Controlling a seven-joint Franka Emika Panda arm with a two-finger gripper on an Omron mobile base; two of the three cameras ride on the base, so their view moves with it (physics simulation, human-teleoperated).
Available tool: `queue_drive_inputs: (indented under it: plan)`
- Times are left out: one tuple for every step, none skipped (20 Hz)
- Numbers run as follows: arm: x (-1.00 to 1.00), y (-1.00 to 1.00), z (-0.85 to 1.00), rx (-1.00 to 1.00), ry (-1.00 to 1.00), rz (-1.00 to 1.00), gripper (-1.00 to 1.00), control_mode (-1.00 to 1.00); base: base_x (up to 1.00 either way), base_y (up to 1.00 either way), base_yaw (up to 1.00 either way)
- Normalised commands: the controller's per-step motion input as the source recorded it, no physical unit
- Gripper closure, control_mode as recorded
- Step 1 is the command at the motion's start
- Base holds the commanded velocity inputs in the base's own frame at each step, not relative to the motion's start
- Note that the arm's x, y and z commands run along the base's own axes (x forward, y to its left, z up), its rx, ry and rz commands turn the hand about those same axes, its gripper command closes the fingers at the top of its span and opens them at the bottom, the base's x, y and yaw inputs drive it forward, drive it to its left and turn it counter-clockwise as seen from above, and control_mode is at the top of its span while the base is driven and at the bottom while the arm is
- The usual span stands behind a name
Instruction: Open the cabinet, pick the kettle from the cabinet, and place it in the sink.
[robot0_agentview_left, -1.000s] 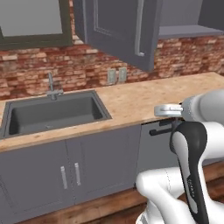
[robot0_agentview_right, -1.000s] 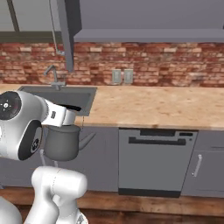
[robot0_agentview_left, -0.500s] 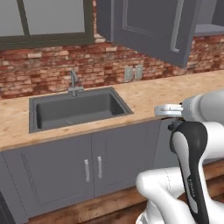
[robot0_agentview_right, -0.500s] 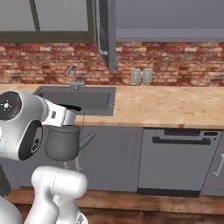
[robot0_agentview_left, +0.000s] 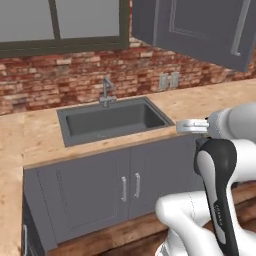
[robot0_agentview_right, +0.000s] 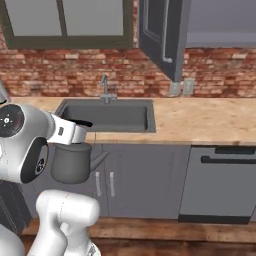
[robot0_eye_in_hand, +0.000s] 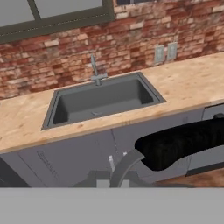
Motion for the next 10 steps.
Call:
queue_drive_inputs:
  plan:
    - [0.00,0.00,0.00,0.00,0.00,0.00,1.00,1.00,0.30,0.65,-0.08]
    - [0.00,0.00,0.00,0.00,0.00,0.00,1.00,1.00,0.38,0.62,-0.09]
    - [0.00,0.00,0.00,0.00,0.00,0.00,1.00,1.00,0.43,0.58,-0.04]
    - [0.00,0.00,0.00,0.00,0.00,0.00,1.00,1.00,0.50,0.56,-0.05]
    - [0.00,0.00,0.00,0.00,0.00,0.00,1.00,1.00,0.52,0.56,-0.04]
    - [0.00,0.00,0.00,0.00,0.00,0.00,1.00,1.00,0.54,0.55,-0.02]
    - [0.00,0.00,0.00,0.00,0.00,0.00,1.00,1.00,0.53,0.54,0.00]
    - [0.00,0.00,0.00,0.00,0.00,0.00,1.00,1.00,0.55,0.51,0.00]
    - [0.00,0.00,0.00,0.00,0.00,0.00,1.00,1.00,0.58,0.47,0.00]
    - [0.00,0.00,0.00,0.00,0.00,0.00,1.00,1.00,0.64,0.43,0.00]
